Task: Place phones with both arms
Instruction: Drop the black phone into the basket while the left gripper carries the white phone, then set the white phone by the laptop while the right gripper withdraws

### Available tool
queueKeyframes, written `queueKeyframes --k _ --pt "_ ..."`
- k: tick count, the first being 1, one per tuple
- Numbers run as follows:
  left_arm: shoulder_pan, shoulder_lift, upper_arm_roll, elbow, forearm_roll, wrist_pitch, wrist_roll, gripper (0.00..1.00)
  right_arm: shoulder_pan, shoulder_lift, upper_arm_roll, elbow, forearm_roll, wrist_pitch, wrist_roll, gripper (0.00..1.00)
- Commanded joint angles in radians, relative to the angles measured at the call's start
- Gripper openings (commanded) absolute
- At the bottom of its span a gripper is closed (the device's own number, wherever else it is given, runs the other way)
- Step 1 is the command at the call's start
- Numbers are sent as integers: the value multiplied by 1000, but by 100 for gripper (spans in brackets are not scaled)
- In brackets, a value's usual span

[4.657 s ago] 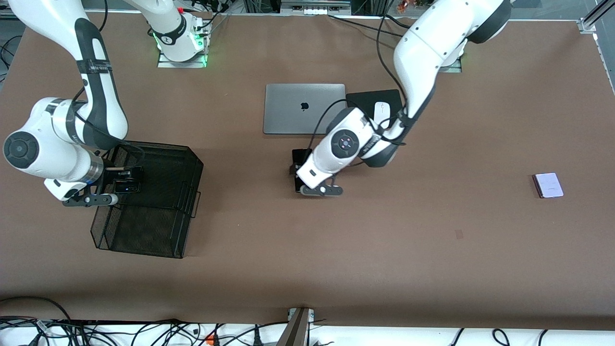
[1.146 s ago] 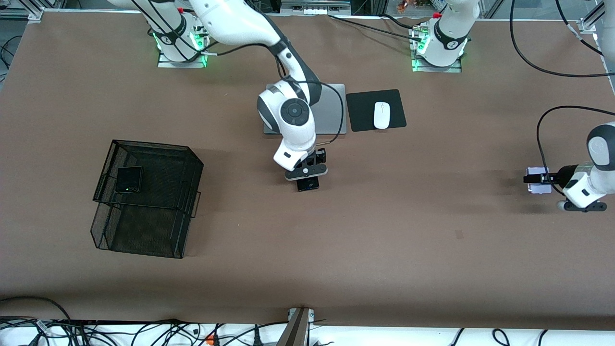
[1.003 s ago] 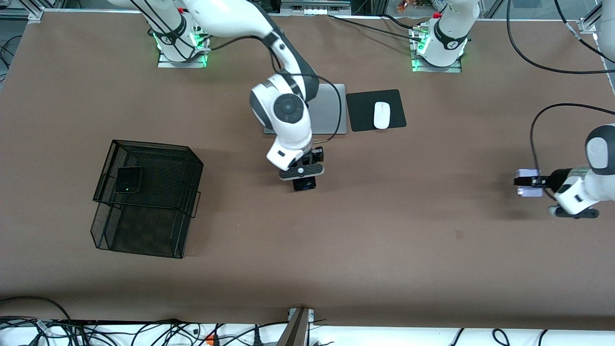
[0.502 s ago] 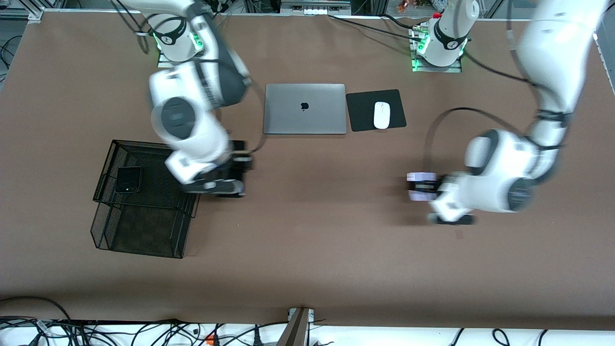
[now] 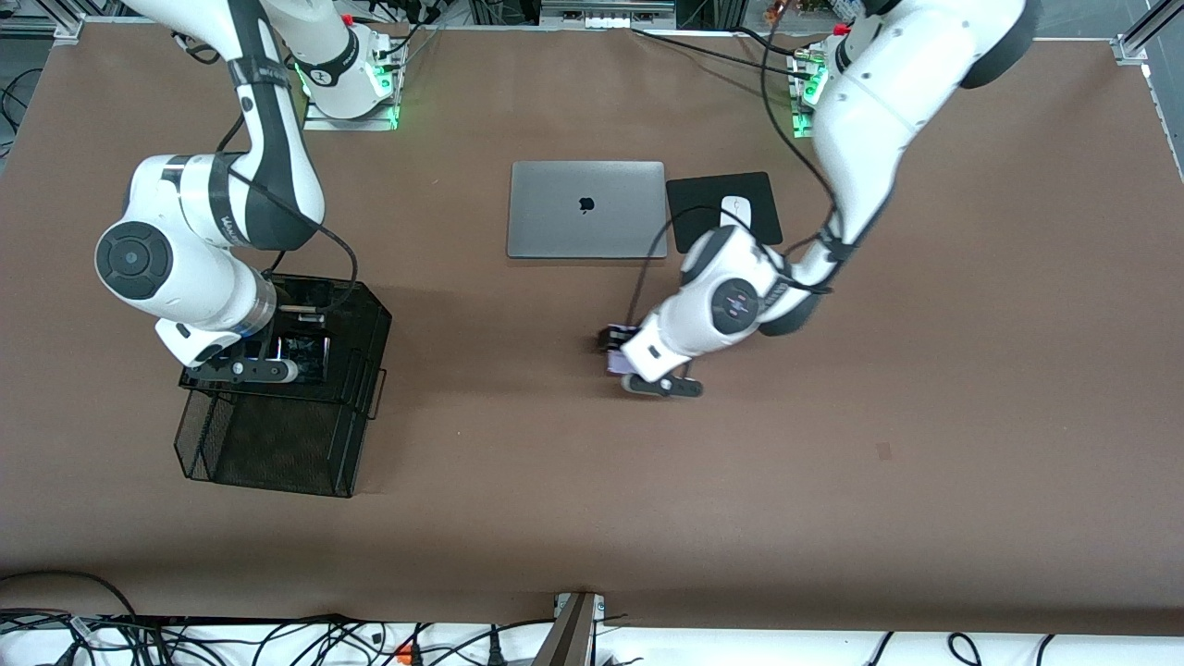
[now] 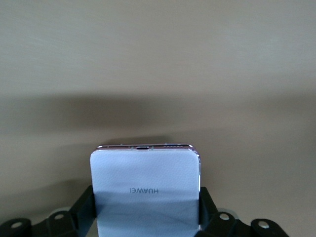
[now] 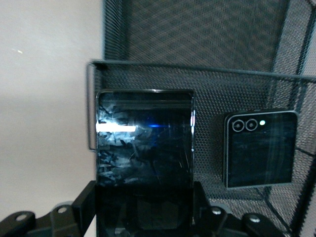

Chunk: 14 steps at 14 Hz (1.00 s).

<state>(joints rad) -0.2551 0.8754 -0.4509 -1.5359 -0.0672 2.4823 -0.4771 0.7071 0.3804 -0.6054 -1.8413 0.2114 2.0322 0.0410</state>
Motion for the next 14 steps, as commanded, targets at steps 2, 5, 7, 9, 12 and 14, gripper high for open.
queueKeyframes --k 2,5,7,9,12,14 --pt "-52 7 12 31 -28 41 -37 100 12 -25 1 -93 20 74 -16 0" --pt "15 -76 18 26 -20 -82 -77 100 0 -21 1 -78 19 65 -16 100" --pt "103 -175 29 25 -8 -271 -71 100 -3 -28 -1 -50 19 40 -21 100" --pt "196 -277 32 33 38 -499 -66 100 -5 -31 -13 8 14 -21 -26 100" --pt "278 -387 34 46 169 -751 10 100 -2 -25 -14 144 14 -154 -16 100" --pt "321 -430 35 109 266 -883 111 100 17 -20 -4 212 17 -213 20 100"
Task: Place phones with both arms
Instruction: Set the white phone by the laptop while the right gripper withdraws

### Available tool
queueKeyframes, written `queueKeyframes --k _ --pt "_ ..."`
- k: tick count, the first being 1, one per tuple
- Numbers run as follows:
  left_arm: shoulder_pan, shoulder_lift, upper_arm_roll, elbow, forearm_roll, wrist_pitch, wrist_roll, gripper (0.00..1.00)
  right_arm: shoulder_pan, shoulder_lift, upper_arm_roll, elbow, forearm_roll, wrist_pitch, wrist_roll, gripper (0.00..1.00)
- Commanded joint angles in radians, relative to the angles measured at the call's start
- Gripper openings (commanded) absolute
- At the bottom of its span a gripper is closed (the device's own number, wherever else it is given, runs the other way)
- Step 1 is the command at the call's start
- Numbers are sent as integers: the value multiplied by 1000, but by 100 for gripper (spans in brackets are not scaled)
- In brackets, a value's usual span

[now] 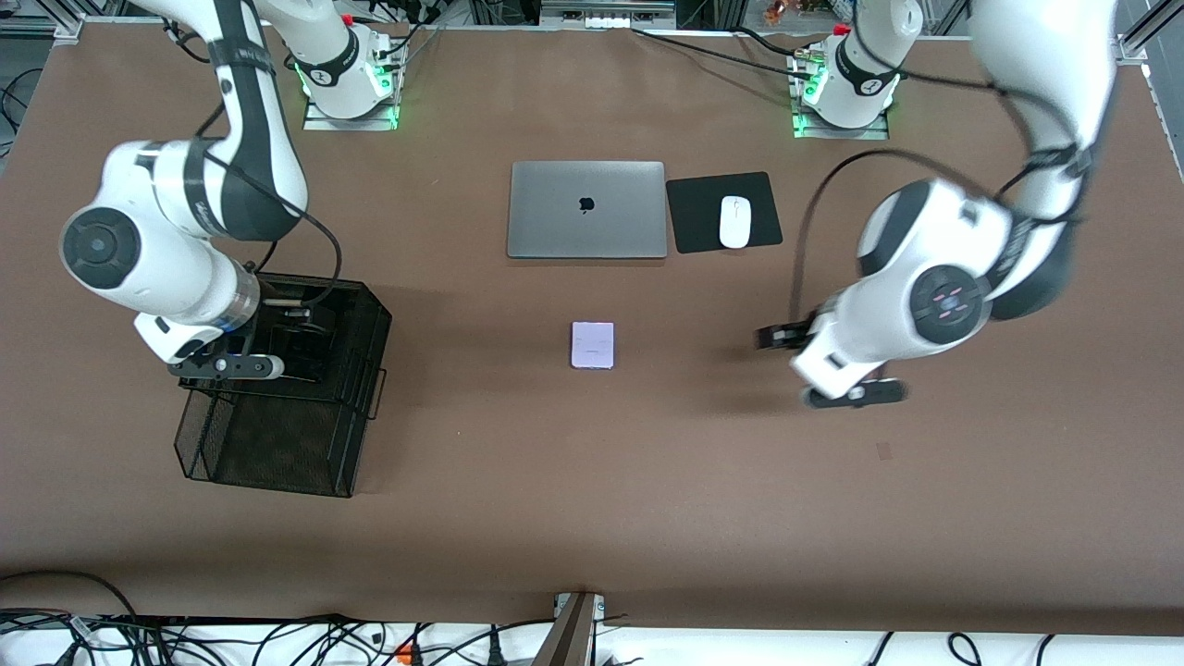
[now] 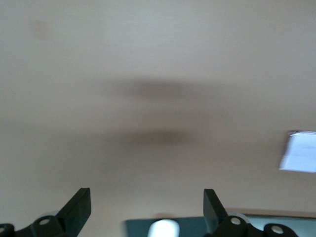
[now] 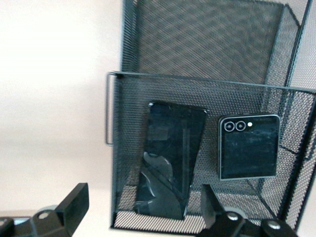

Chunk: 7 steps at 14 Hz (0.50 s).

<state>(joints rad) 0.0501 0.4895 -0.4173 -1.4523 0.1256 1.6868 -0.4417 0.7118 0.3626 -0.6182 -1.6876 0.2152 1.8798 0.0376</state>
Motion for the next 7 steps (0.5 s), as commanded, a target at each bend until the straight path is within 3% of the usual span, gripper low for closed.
queueKeyframes --k 1,2,3,5,7 --pt "42 -54 0 65 109 -128 140 100 47 -2 17 69 15 -62 91 100" --pt "71 -61 0 104 118 -146 220 100 84 8 29 78 15 -54 176 100" --pt "68 -113 43 92 109 -141 303 100 118 24 49 94 16 -50 258 100" --pt "1 -205 205 41 15 -125 397 100 156 96 113 184 33 -42 423 100" --pt "-65 -354 378 -125 -75 23 457 100 172 174 193 273 59 -4 572 100"
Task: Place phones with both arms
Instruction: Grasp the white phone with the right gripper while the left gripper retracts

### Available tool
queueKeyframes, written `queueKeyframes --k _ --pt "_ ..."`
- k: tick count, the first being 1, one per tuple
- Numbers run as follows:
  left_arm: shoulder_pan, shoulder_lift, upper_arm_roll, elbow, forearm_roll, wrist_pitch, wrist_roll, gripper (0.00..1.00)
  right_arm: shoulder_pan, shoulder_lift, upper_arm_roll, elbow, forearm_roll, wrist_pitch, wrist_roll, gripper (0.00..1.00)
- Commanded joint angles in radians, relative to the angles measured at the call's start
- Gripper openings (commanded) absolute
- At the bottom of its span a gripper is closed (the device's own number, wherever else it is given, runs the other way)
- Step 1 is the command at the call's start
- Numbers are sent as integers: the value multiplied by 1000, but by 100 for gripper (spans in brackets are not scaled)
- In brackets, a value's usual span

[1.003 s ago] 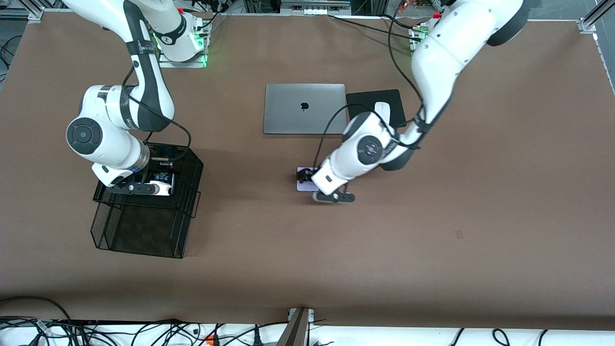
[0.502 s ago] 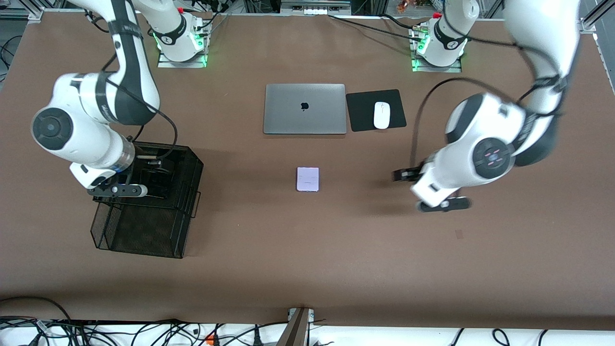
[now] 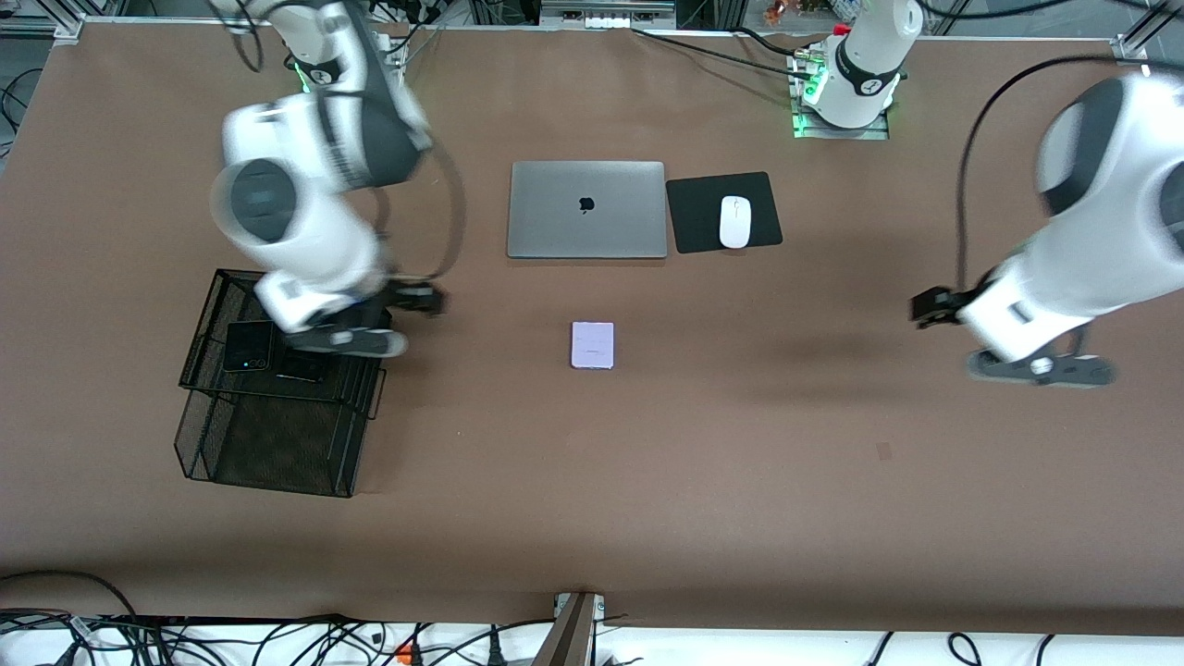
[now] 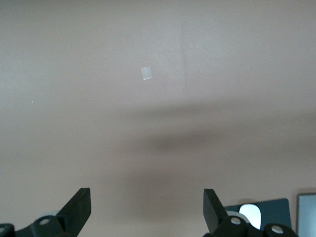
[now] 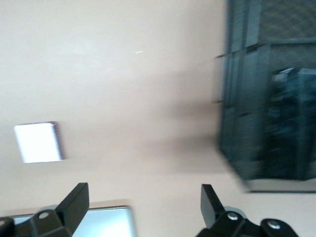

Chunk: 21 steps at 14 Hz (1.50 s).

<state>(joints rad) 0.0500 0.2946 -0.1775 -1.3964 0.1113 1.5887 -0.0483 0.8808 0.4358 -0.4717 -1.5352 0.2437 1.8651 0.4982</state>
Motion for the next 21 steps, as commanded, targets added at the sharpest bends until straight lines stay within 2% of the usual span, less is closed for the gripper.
queueKeyframes --k 1,3,7,10,14,21 --pt "-67 -214 162 -247 -61 184 67 100 15 142 83 166 31 46 173 100" --pt "-67 -291 165 -324 -55 237 67 100 58 214 113 225 29 110 276 100" --pt "-59 -264 159 -299 -55 160 70 100 158 374 111 285 22 242 376 100" --pt "-59 -261 158 -294 -55 162 64 100 167 457 113 285 5 298 372 100" --pt "-59 -264 154 -294 -55 155 62 100 167 501 114 277 -24 309 355 100" --pt "-52 -262 154 -294 -55 148 70 100 167 558 114 273 -23 397 329 100"
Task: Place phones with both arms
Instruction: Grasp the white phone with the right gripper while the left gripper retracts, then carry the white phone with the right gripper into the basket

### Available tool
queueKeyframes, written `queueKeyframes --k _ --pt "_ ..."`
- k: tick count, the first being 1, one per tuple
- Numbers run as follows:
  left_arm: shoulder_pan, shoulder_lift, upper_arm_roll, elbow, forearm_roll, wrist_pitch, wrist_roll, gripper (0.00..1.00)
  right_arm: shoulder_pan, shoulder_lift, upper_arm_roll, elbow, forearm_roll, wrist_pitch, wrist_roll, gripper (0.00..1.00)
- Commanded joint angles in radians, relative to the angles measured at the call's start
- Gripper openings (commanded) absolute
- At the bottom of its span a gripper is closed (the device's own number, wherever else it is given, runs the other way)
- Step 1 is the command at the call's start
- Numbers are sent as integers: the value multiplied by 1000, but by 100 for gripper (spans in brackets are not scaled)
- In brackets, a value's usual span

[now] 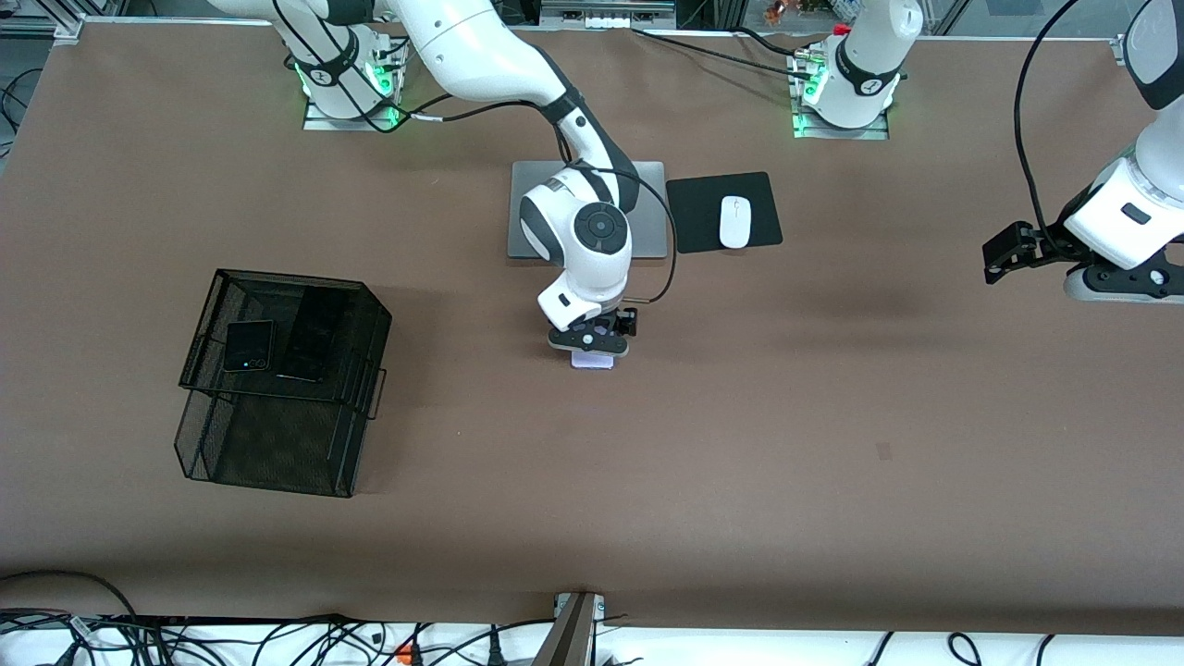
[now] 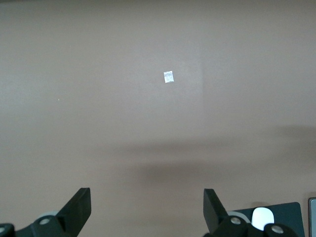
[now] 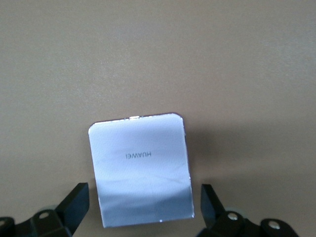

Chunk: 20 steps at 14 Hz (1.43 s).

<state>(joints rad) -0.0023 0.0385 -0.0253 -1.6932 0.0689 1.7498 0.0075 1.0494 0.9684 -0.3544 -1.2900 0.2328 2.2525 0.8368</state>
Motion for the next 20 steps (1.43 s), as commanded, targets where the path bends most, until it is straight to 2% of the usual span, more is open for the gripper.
queueKeyframes --k 1,4,5,6,7,8,11,14,17,20 --pt "1 -6 2 3 -12 -13 15 100 -2 30 -3 28 -12 10 -10 100" --pt "1 -8 2 3 -12 -13 14 100 -2 36 -3 28 -12 25 -10 100" --pt "1 -8 2 3 -12 -13 14 100 -2 36 -3 28 -13 35 -11 82" --pt "1 -8 2 3 -12 -13 14 100 -2 36 -3 28 -13 35 -18 42" --pt "1 -8 2 3 -12 -13 14 100 -2 35 -3 29 -13 35 -21 16" --pt "1 -8 2 3 -12 -13 14 100 -2 30 -3 29 -13 33 -21 0" --pt "1 -6 2 3 -12 -13 14 100 -2 -14 -9 38 -10 -31 -22 0" --pt "1 -6 2 3 -12 -13 14 100 -31 -138 -26 90 -7 -247 -47 0" --pt "1 -6 2 4 -12 -12 12 100 -124 -250 -26 135 -1 -459 -134 0" --pt "1 -5 2 4 -12 -12 14 100 -265 -318 -28 136 -3 -583 -310 0"
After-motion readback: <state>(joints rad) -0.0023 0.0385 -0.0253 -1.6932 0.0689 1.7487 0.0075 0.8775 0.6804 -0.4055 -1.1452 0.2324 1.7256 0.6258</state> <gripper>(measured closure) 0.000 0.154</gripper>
